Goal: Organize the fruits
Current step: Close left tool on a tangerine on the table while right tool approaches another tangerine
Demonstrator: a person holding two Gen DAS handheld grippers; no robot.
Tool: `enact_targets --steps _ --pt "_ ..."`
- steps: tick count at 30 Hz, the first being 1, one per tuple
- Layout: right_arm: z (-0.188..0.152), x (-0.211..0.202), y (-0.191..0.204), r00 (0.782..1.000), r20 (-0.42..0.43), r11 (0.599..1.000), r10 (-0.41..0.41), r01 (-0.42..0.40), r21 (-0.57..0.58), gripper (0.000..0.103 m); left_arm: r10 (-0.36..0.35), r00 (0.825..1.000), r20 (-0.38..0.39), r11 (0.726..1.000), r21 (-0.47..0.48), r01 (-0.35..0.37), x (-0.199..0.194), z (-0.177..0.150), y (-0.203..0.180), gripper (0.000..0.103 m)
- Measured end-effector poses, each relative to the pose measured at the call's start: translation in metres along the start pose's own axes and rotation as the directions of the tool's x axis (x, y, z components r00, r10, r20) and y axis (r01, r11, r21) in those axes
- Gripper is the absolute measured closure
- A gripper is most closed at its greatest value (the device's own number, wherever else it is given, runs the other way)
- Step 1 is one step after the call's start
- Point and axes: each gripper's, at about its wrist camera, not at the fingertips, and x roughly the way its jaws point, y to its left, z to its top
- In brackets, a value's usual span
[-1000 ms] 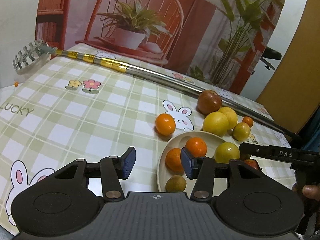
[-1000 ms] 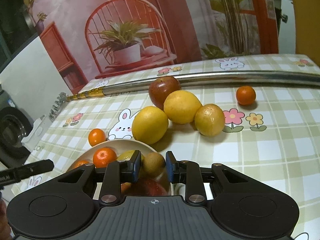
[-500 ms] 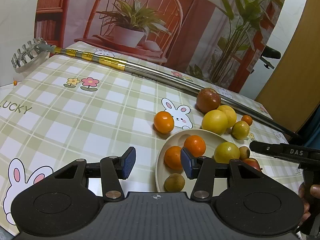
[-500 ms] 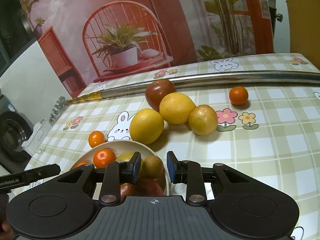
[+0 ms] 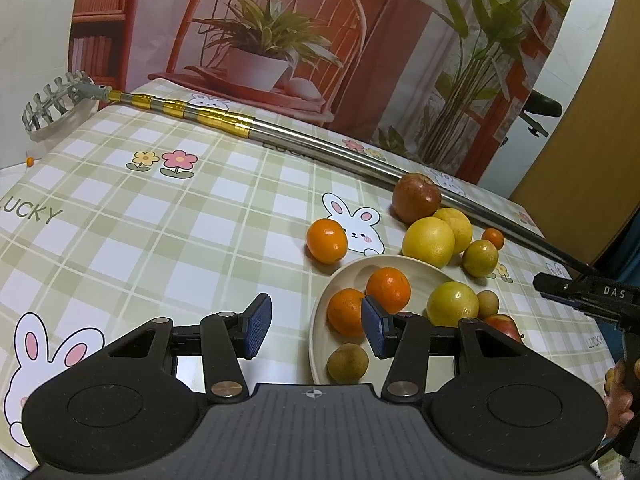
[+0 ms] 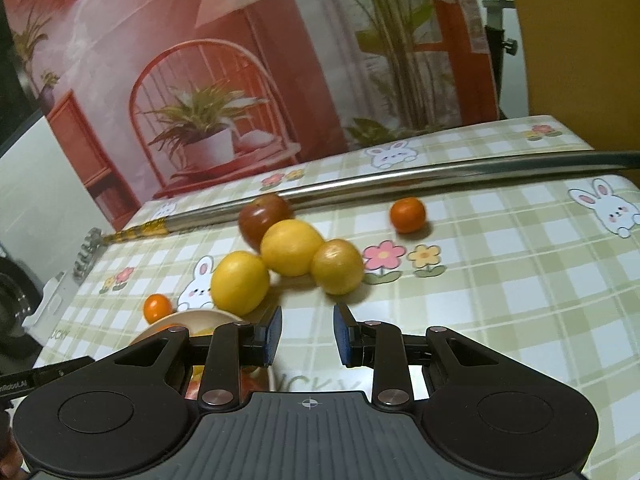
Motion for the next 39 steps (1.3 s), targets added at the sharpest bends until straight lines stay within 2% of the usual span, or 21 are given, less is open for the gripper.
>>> enact_targets --steps 3,10,16,21,25,29,35,39 --pt "0.003 -0.003 -0.004 1.0 0.016 1.0 -0.01 0.01 0.003 0.076 -0.006 1.0 0.013 1.0 0.03 0.005 -0.002 0.007 -0.001 0.051" --pt "0.017 -0.01 -0.009 0.998 0.057 0.999 -0.037 0.038 -0.028 0.076 -0.067 0.997 0.05 0.998 0.015 0.066 -0.01 0.049 0.004 0.051" --pt "0.032 -0.007 -0.015 0.994 0.085 0.996 -0.067 0.071 -0.052 0.076 -0.061 0.998 0.004 0.998 0.023 0.061 0.011 0.071 0.004 0.051" --pt "0.037 0.002 -0.016 0.991 0.088 0.989 -0.097 0.106 -0.099 0.076 -0.097 0.994 -0.05 0.992 -0.083 0.093 0.043 0.071 0.017 0.051" --pt "0.039 0.011 -0.017 0.991 0.081 0.984 -0.11 0.12 -0.13 0.076 -0.108 0.989 -0.098 0.989 -0.114 0.096 0.067 0.068 0.018 0.051" --pt "0.04 0.022 -0.018 0.991 0.068 0.982 -0.115 0.124 -0.144 0.076 -0.107 0.987 -0.122 0.99 -0.105 0.095 0.085 0.068 0.012 0.045" --pt "0.045 0.034 -0.024 0.991 0.063 0.982 -0.117 0.125 -0.144 0.076 -0.111 0.982 -0.152 0.992 -0.074 0.1 0.104 0.068 0.004 0.044" --pt "0.048 0.039 -0.027 0.991 0.065 0.982 -0.116 0.124 -0.141 0.076 -0.063 0.983 -0.17 0.998 -0.022 0.06 0.113 0.065 -0.004 0.044"
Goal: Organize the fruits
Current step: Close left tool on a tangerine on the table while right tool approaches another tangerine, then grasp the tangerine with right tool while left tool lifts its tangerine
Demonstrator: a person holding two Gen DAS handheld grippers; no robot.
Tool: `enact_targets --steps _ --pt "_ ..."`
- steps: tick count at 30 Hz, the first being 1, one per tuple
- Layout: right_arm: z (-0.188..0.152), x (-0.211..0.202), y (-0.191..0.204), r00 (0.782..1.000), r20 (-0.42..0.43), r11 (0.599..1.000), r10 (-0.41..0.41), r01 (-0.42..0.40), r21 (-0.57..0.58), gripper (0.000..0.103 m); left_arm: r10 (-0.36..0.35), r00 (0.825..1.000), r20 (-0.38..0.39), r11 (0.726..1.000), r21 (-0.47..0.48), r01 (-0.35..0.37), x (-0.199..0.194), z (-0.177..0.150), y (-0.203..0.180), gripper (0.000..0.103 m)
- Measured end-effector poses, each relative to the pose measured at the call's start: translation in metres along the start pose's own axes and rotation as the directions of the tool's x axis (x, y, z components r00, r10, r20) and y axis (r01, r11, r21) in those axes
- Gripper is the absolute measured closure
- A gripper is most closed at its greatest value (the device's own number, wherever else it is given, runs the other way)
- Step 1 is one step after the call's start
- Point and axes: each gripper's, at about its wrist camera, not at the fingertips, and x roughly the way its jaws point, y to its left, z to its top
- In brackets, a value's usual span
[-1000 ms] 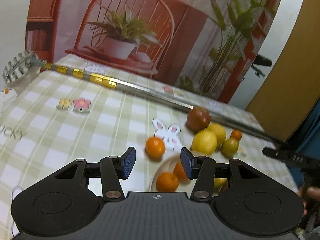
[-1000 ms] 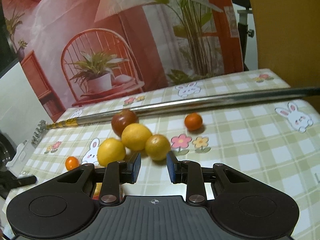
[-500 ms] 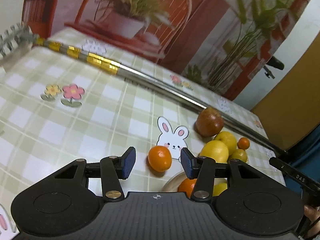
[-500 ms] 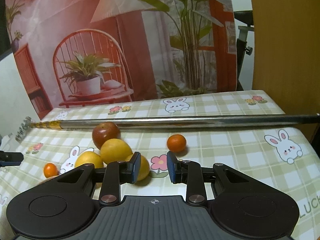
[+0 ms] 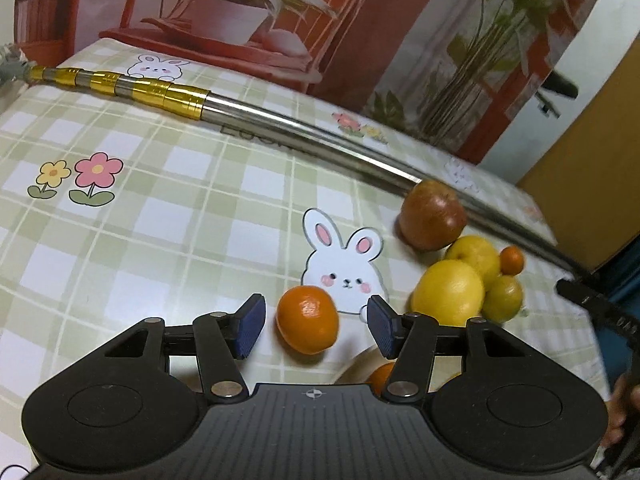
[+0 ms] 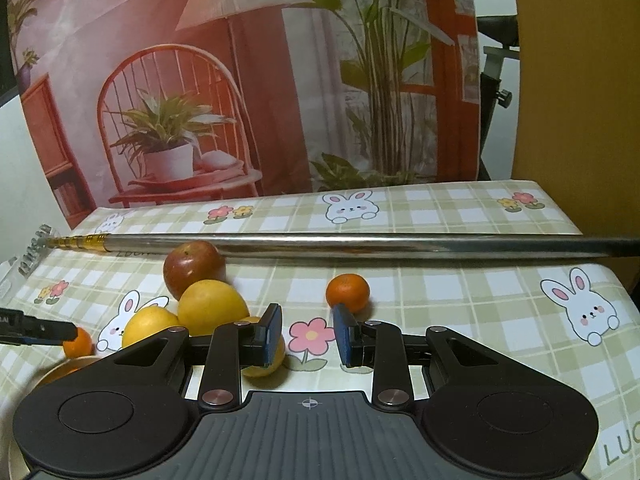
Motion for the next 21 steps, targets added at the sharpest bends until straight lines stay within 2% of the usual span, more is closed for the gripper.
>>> enact_targets --steps 3,6,14,21 --pt "0.0 0.004 -0.001 1.0 -0.005 1.0 -0.003 0.003 -0.002 0.076 0.014 1.0 -0.011 1.0 0.011 -0.013 0.006 -0.002 -0.002 0.046" --pt "0.0 0.007 -0.003 1.0 -0.008 1.0 -0.002 0.002 0.003 0.076 0.027 1.0 -0.001 0.999 0.046 -0.027 0.006 -0.002 -0.005 0.065" --pt "-0.002 0.02 -0.01 1.0 0.0 1.0 -0.018 0.018 0.009 0.074 0.003 0.999 0.044 0.999 0.044 -0.005 -0.011 -0.002 -0.006 0.066" --pt "-0.003 0.048 -0.017 0.998 0.028 0.998 -0.053 0.054 -0.022 0.072 -0.008 0.996 0.092 0.998 0.061 0.003 -0.026 0.0 -0.013 0.066"
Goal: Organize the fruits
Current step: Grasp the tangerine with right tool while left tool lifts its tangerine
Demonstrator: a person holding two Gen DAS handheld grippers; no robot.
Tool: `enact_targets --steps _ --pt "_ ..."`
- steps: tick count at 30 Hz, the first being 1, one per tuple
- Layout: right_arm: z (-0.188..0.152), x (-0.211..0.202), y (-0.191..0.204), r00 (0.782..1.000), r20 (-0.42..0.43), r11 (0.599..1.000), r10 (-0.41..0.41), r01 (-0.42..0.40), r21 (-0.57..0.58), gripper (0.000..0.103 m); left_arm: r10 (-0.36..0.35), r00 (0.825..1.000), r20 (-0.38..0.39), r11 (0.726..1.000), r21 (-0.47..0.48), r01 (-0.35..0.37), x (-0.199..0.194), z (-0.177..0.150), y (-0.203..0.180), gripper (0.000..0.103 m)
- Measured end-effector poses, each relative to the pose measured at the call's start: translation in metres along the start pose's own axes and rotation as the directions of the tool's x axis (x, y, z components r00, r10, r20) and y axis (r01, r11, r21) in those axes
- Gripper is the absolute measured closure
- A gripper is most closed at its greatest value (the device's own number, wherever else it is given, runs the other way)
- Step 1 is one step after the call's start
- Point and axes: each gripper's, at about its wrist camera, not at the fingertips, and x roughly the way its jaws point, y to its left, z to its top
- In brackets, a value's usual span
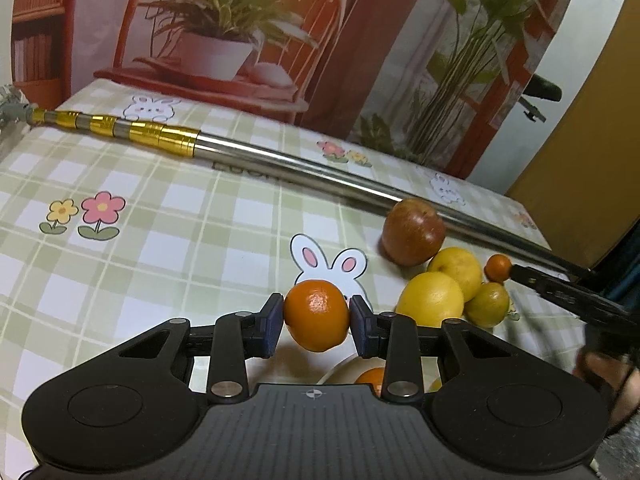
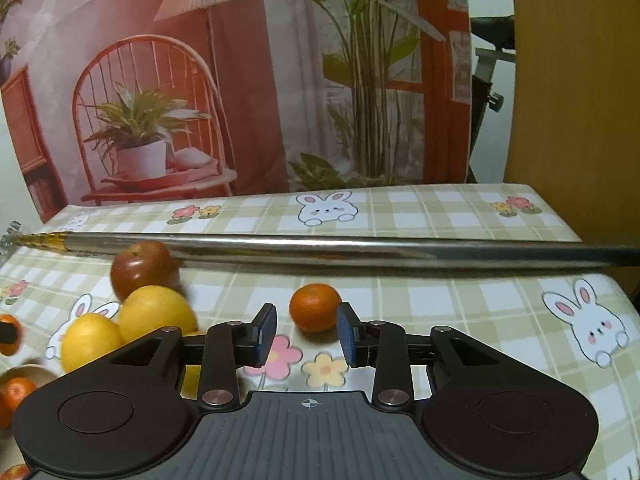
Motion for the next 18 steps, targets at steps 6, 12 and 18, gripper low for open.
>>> enact_targets --steps 6,12,18 --pt "0.003 0.029 -0.002 1.0 -0.014 1.0 -0.027 0.027 -0.004 0.067 -0.015 1.0 0.011 0.999 0.035 0.015 -0.005 -0.001 -0.007 0.066" --pt "0.002 0.052 -0.005 0.997 -0.07 1.0 -0.01 0.012 0.023 0.067 -0.032 0.999 0.008 0.998 0.052 0.031 -0.011 -0.006 -0.009 0.066" --pt "0.003 0.042 -0.004 0.998 -0.064 0.999 0.004 -0.001 0.05 0.069 -0.037 0.999 0.002 0.998 0.052 0.037 -0.022 -0.014 -0.008 0.066"
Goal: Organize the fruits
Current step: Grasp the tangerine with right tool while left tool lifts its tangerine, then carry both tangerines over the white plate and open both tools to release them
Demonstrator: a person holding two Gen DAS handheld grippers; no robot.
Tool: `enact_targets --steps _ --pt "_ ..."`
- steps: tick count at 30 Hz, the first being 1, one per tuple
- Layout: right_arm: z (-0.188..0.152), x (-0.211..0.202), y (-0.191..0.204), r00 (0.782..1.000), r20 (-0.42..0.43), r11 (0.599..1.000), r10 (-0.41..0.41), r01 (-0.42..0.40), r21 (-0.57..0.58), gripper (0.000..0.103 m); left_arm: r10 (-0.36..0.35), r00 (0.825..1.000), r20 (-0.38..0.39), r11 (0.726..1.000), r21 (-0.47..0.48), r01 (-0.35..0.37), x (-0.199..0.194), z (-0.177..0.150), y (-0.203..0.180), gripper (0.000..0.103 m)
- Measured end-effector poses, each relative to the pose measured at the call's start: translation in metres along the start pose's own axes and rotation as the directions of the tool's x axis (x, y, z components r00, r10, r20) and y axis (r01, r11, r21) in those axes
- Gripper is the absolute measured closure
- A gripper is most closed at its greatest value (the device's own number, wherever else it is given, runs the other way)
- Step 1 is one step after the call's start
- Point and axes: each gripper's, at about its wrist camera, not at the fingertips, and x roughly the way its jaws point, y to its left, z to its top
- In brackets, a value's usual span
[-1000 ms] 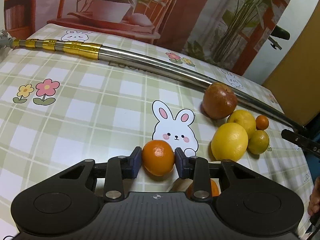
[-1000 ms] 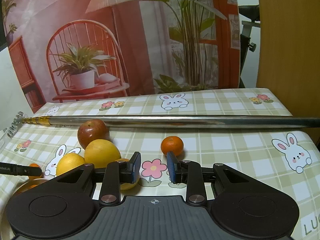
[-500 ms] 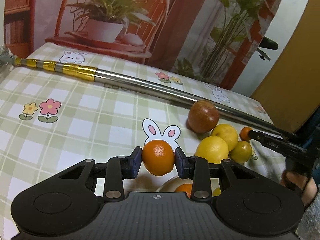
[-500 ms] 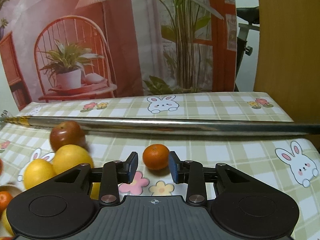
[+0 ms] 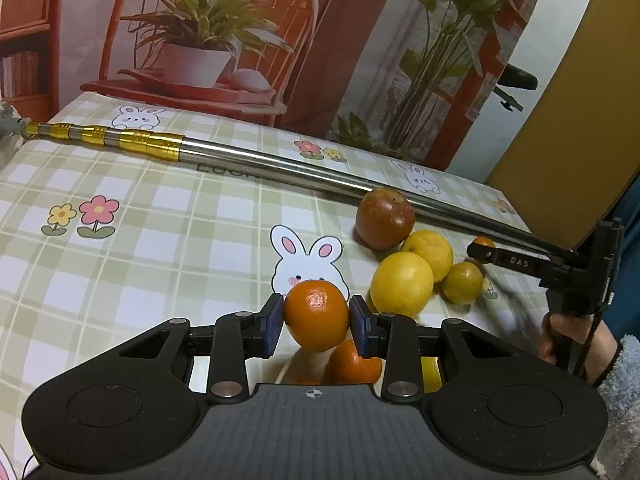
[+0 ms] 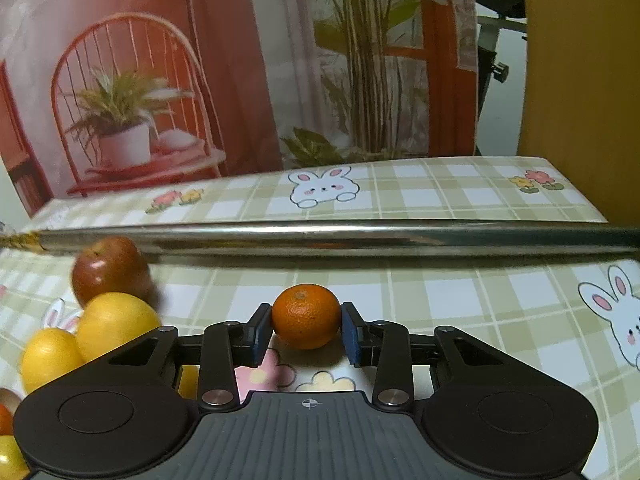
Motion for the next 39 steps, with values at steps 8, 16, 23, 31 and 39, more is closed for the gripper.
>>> enact_targets --steps 8,16,23,31,39 --pt "-0.003 -0.043 0.006 0.998 0.04 0.998 0.044 -0.046 0.047 0.07 -0.001 1.0 -0.013 1.0 -0.014 0.001 -0.016 -0.014 0.0 0.066" --pt "-0.021 -0.094 0.033 0.994 0.064 0.997 0.084 -0.084 -0.002 0.07 -0.001 1.0 -0.006 1.0 0.002 0.001 -0.037 -0.032 -0.011 0.066" --pt "-0.036 -0.136 0.051 0.987 0.071 0.99 0.141 -0.142 0.003 0.07 -0.01 1.0 0.014 1.0 0.013 0.01 -0.055 -0.041 -0.022 0.065" --pt "-0.05 -0.166 0.08 0.978 0.066 0.981 0.196 -0.195 -0.016 0.07 -0.031 0.999 0.018 0.999 0.019 0.031 -0.07 -0.051 -0.029 0.065" --pt "-0.072 -0.187 0.108 0.973 0.027 0.971 0.23 -0.227 -0.073 0.07 -0.027 0.999 -0.018 0.999 0.016 0.027 -0.073 -0.063 -0.032 0.066"
